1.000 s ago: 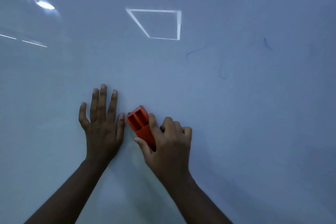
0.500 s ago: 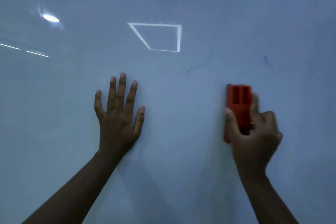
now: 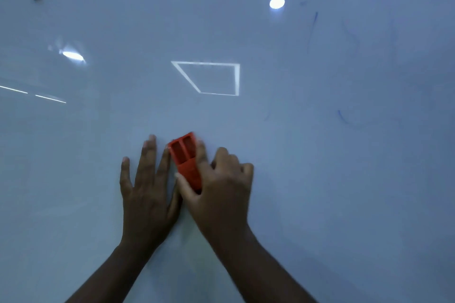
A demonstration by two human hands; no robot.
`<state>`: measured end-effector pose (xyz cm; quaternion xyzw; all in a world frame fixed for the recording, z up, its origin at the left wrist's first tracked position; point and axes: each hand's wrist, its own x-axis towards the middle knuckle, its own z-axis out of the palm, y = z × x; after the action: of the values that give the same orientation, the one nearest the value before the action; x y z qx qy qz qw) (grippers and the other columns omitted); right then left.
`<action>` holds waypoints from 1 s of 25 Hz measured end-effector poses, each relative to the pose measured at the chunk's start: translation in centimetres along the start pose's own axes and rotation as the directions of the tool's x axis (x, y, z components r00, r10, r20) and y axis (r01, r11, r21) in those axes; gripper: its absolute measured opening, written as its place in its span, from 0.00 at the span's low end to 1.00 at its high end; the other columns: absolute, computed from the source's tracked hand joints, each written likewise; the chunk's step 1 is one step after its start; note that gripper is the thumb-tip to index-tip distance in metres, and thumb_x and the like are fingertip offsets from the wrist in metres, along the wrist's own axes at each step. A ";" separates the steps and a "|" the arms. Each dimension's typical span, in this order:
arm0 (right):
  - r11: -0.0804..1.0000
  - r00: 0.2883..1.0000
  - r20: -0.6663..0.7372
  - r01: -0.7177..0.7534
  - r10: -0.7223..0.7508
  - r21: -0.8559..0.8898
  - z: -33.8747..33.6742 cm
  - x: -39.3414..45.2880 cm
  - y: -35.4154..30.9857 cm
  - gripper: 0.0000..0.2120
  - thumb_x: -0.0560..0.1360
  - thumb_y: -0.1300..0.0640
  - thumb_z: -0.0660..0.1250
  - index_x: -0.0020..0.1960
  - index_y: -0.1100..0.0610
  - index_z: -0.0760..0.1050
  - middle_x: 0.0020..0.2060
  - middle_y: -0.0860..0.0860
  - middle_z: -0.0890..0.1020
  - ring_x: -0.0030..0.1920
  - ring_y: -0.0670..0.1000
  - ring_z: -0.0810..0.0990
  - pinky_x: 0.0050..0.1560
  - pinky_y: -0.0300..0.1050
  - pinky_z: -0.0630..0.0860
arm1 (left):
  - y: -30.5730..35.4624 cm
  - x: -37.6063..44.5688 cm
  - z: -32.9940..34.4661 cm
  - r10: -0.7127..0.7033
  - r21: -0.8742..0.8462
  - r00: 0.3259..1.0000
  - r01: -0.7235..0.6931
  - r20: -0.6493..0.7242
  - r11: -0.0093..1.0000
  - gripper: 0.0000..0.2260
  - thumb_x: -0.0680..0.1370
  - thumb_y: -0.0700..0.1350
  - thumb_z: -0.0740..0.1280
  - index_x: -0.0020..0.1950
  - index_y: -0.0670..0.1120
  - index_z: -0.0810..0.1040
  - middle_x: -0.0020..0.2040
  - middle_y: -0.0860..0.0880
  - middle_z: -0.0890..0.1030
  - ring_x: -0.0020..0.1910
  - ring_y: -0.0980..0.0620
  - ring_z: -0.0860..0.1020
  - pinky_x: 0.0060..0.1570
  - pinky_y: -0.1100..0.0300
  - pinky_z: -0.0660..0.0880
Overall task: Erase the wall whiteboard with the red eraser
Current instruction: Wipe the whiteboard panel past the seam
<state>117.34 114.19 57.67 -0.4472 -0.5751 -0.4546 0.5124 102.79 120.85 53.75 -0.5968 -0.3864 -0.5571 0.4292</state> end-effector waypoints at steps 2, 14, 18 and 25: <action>0.999 0.999 0.006 0.039 -0.040 0.007 -0.1 1.0 -0.3 0.31 0.78 0.34 0.62 0.74 0.51 0.73 0.46 0.51 0.79 0.43 0.51 0.76 0.47 0.49 0.70 | 0.0 1.3 -0.6 -0.097 -0.056 0.991 0.092 -0.096 0.994 0.28 0.86 0.51 0.55 0.84 0.38 0.61 0.86 0.37 0.55 0.85 0.40 0.54 0.81 0.33 0.52; 0.958 0.926 -0.264 -0.285 0.270 -0.019 -4.6 7.2 16.3 0.31 0.75 0.36 0.68 0.72 0.52 0.77 0.38 0.50 0.71 0.35 0.53 0.72 0.46 0.49 0.64 | -3.3 11.1 1.1 -0.099 0.028 0.986 0.104 -0.136 0.994 0.29 0.86 0.51 0.52 0.86 0.41 0.57 0.86 0.41 0.55 0.86 0.43 0.55 0.82 0.35 0.51; 0.920 0.877 -0.283 -0.388 0.389 0.062 -3.8 10.0 15.3 0.31 0.74 0.36 0.68 0.71 0.52 0.78 0.38 0.51 0.71 0.36 0.56 0.74 0.47 0.52 0.66 | -3.2 10.9 1.3 -0.100 0.014 0.983 0.103 -0.151 0.995 0.29 0.86 0.51 0.53 0.86 0.41 0.57 0.87 0.42 0.55 0.85 0.43 0.56 0.82 0.36 0.51; 0.999 0.983 -0.181 0.033 -0.037 -0.022 1.8 10.0 0.4 0.32 0.73 0.35 0.64 0.71 0.52 0.77 0.43 0.52 0.76 0.41 0.55 0.76 0.46 0.52 0.68 | -3.7 10.9 1.5 -0.061 0.048 0.987 0.068 -0.150 0.997 0.31 0.84 0.50 0.53 0.86 0.40 0.56 0.86 0.41 0.55 0.85 0.42 0.56 0.81 0.34 0.52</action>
<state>116.62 116.51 67.56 -0.3987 -0.5297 -0.5077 0.5502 100.72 123.33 64.91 -0.5293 -0.3870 -0.6032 0.4541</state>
